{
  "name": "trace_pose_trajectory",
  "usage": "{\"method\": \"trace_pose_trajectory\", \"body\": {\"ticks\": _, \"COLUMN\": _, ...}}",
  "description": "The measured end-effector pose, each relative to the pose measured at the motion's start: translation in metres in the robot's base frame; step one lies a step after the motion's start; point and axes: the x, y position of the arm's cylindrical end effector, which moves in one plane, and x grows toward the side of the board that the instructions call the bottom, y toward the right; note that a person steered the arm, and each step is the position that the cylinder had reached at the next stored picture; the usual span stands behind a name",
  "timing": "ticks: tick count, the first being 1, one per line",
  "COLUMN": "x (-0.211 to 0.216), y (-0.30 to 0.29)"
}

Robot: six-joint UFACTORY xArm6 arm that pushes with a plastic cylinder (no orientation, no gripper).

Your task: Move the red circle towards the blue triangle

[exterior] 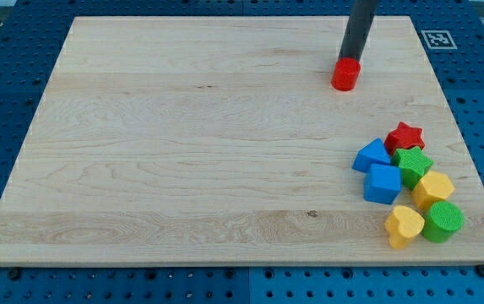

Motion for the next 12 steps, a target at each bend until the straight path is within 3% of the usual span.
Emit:
{"method": "trace_pose_trajectory", "body": {"ticks": 7, "x": 0.068, "y": -0.016}}
{"method": "trace_pose_trajectory", "body": {"ticks": 9, "x": 0.06, "y": 0.007}}
{"method": "trace_pose_trajectory", "body": {"ticks": 12, "x": 0.095, "y": 0.03}}
